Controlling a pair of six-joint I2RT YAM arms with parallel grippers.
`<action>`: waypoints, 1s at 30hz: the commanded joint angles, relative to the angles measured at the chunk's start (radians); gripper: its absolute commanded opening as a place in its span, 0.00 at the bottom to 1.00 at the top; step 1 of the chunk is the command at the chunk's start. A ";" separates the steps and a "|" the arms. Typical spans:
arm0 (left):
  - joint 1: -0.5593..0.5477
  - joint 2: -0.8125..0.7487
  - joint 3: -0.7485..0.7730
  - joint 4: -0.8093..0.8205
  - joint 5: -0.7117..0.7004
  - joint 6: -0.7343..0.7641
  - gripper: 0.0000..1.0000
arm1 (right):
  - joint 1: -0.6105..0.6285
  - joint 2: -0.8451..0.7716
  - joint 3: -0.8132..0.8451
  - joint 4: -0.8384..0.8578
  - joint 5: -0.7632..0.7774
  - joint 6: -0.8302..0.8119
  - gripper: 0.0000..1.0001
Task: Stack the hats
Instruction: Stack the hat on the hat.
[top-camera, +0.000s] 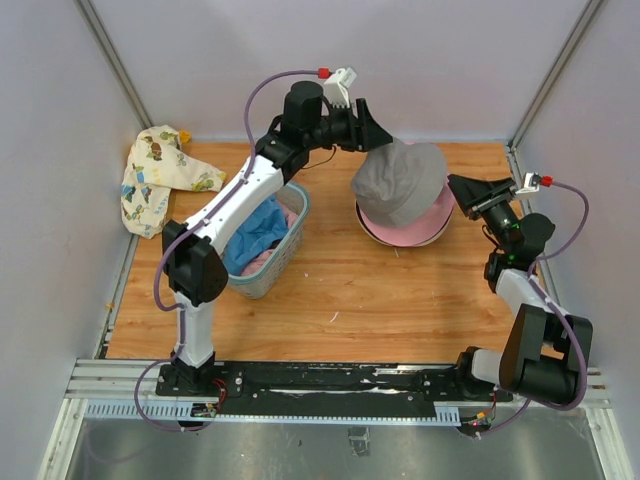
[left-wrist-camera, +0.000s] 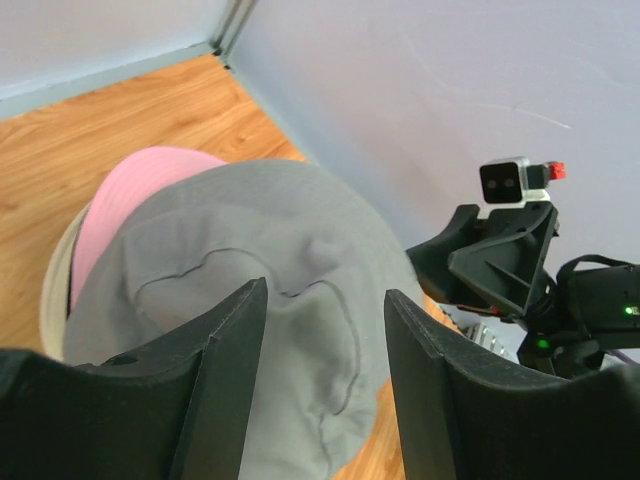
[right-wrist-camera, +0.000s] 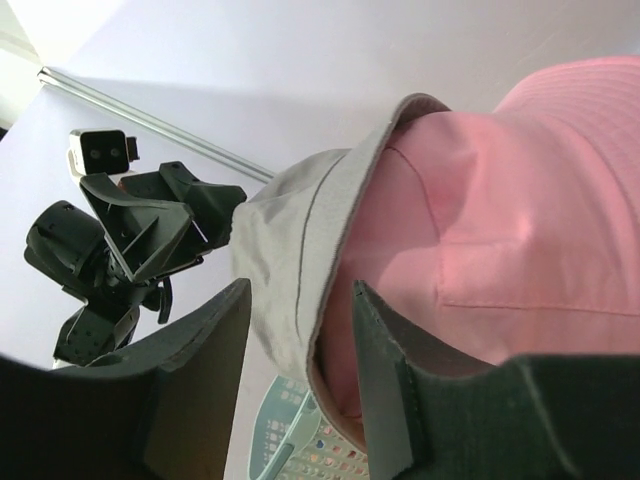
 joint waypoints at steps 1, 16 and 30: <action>-0.027 0.037 0.061 0.026 0.053 0.020 0.54 | -0.012 -0.050 0.051 -0.061 -0.031 -0.041 0.49; -0.040 0.048 0.118 -0.022 0.029 0.035 0.54 | 0.103 0.044 0.239 -0.262 -0.041 -0.166 0.49; -0.040 0.034 0.084 -0.031 -0.007 0.068 0.54 | 0.119 -0.009 0.259 -0.485 -0.005 -0.314 0.49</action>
